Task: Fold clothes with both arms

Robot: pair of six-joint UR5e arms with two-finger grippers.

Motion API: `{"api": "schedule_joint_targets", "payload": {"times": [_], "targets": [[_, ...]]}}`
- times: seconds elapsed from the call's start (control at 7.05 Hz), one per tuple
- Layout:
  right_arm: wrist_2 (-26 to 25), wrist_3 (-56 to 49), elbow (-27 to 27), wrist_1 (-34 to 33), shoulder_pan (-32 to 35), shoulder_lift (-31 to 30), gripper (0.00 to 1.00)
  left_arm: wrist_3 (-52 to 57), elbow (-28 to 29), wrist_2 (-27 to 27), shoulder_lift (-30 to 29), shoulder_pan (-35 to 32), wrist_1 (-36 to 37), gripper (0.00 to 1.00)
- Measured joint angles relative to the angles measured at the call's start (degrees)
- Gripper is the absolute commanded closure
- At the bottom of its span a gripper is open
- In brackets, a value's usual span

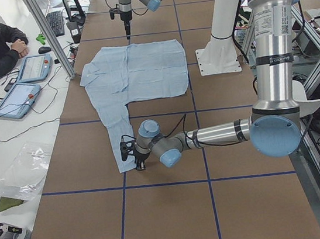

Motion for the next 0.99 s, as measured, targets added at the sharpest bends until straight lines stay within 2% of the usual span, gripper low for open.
{"api": "schedule_joint_targets", "payload": {"times": [0.28, 0.43, 0.99], "targets": [[0.0, -0.1, 0.0, 0.0, 0.0, -0.1, 0.01, 0.0, 0.0, 0.1, 0.0, 0.1, 0.0, 0.93], [0.0, -0.1, 0.0, 0.0, 0.1, -0.1, 0.01, 0.0, 0.0, 0.1, 0.1, 0.1, 0.0, 1.0], [0.3, -0.1, 0.4, 0.0, 0.2, -0.3, 0.01, 0.5, -1.8, -0.1, 0.0, -0.1, 0.1, 1.0]]}}
